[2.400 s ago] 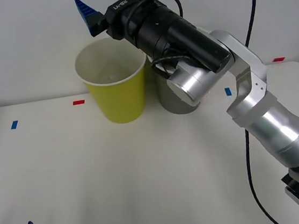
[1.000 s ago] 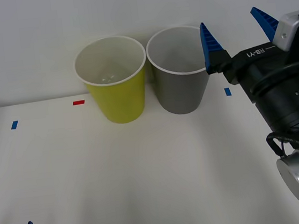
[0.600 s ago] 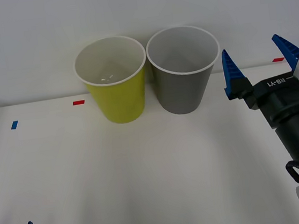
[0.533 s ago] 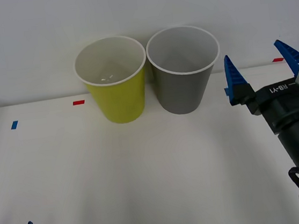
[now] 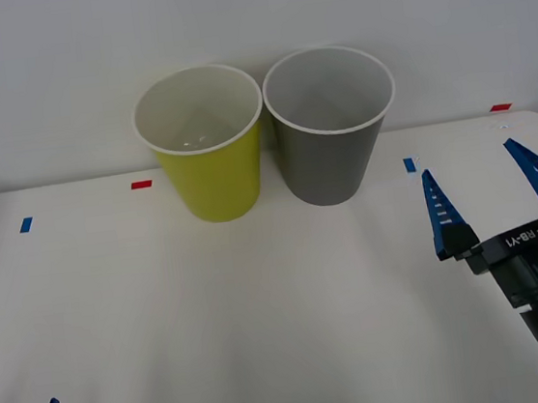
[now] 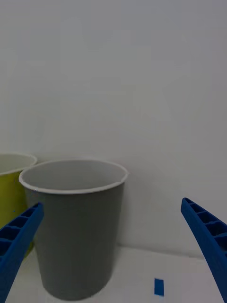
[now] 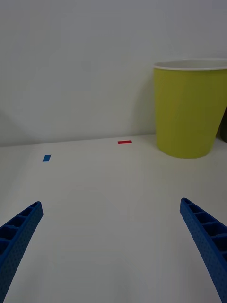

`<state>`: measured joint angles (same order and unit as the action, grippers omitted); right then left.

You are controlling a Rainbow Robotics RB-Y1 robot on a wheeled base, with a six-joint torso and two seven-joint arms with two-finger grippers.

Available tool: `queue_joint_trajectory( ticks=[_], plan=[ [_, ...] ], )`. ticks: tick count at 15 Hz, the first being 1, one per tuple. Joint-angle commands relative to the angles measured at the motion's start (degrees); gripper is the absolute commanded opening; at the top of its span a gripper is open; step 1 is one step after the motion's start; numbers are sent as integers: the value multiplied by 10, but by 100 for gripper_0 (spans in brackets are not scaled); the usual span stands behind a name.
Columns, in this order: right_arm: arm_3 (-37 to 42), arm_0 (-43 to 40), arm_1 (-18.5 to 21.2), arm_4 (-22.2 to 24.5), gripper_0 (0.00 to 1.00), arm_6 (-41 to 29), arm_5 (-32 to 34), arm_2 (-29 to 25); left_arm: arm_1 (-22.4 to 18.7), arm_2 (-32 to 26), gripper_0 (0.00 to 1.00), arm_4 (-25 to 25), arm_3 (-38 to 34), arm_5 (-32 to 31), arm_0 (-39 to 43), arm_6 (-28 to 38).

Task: Put cans in the gray bin and PET bottles in the light green bin.

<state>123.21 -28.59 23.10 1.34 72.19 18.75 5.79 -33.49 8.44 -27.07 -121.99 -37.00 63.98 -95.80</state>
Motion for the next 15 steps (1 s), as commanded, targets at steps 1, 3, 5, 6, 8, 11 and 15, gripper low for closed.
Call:
queue_joint_trajectory(
  ticks=[1, 3, 5, 6, 8, 11, 15],
  plan=[
    [0, -54, 7, -20, 100, 8, 29, 4, 0, 0, 100, 0, 0, 0, 0, 0],
    [-2, -60, 10, -16, 100, 13, 26, 4, 0, 0, 100, 0, 0, 0, 0, 0],
    [-2, -58, 17, -10, 100, 15, 23, 12, 0, 0, 100, 0, 0, 0, 0, 0],
    [-2, -60, 18, -6, 100, 15, 23, 15, 0, 0, 100, 0, 0, 0, 0, 0],
    [-2, -63, 17, 1, 100, 15, 24, 17, 0, 0, 100, 0, 0, 0, 0, 0],
    [-2, -78, -6, 13, 100, 15, 30, 20, 0, 0, 100, 0, 0, 0, 0, 0],
    [-2, -124, -23, 1, 100, 32, 38, 19, 0, 0, 100, 0, 0, 0, 0, 0]
  ],
)
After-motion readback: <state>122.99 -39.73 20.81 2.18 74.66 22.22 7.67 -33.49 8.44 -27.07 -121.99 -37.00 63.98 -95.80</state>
